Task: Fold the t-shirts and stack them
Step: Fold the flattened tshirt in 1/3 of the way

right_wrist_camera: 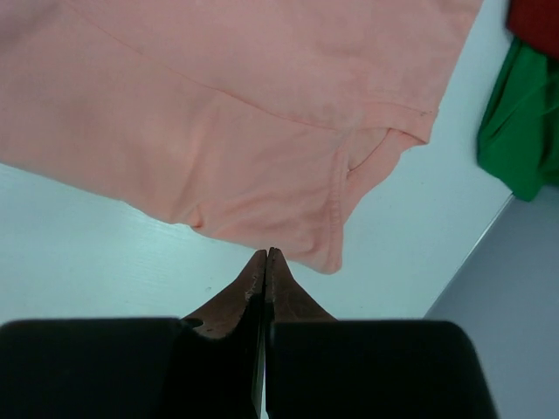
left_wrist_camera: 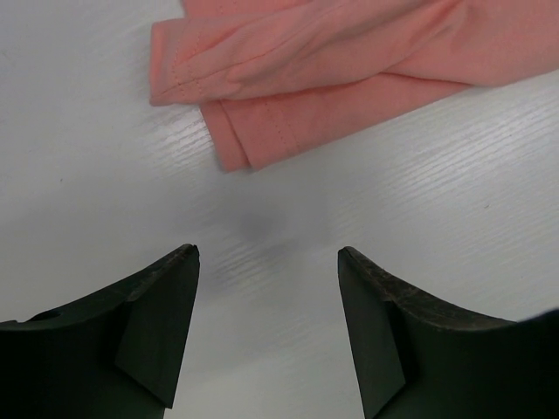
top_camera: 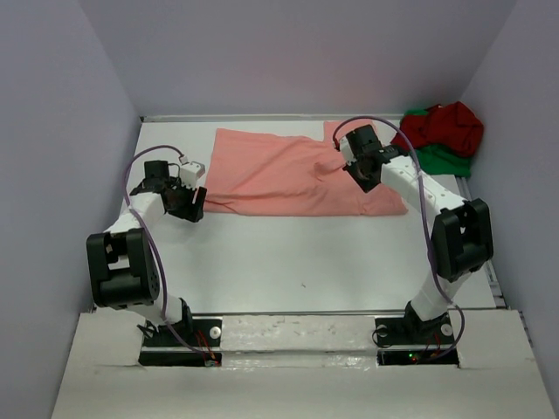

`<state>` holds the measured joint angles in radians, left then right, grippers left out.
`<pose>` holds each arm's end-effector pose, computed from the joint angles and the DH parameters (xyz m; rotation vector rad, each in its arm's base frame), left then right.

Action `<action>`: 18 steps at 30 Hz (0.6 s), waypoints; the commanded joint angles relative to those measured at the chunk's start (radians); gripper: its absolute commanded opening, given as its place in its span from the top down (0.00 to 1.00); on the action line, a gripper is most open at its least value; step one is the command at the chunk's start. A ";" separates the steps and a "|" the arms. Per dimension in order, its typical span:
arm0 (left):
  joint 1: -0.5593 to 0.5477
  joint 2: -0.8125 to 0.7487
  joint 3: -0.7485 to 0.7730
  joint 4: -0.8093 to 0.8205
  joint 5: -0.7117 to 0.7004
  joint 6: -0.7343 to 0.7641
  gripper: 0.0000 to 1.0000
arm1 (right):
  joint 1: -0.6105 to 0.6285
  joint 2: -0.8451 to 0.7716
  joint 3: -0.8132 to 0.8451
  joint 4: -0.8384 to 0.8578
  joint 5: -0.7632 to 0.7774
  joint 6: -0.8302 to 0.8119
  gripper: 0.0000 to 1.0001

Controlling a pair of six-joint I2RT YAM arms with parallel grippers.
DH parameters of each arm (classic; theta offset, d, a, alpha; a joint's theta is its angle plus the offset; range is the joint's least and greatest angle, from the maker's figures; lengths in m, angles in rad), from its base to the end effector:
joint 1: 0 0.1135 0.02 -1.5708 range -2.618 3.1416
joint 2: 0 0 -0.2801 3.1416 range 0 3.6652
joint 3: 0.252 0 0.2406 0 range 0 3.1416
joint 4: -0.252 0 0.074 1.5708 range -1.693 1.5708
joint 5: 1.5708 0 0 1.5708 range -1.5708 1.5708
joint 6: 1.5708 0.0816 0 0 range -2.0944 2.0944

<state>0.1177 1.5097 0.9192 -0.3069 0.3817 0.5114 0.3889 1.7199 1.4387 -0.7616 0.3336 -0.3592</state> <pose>0.3246 0.0078 0.1961 0.6245 2.3070 -0.1799 0.3601 0.1187 0.2529 -0.8331 2.4436 -0.4238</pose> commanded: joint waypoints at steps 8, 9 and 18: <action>-0.009 0.038 0.044 0.037 0.023 -0.017 0.26 | -0.015 0.204 0.104 -0.034 -0.238 0.029 1.00; -0.010 0.040 0.046 0.037 0.025 -0.019 0.26 | -0.015 0.219 0.136 -0.051 -0.249 0.028 1.00; -0.010 0.032 0.044 0.043 0.014 -0.024 0.26 | -0.015 0.302 0.177 -0.056 -0.301 0.032 1.00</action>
<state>0.1112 1.5452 0.9245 -0.2760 0.3878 0.4965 0.3698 2.0094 1.5696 -0.8055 0.0719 -0.3393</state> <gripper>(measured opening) 0.740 0.009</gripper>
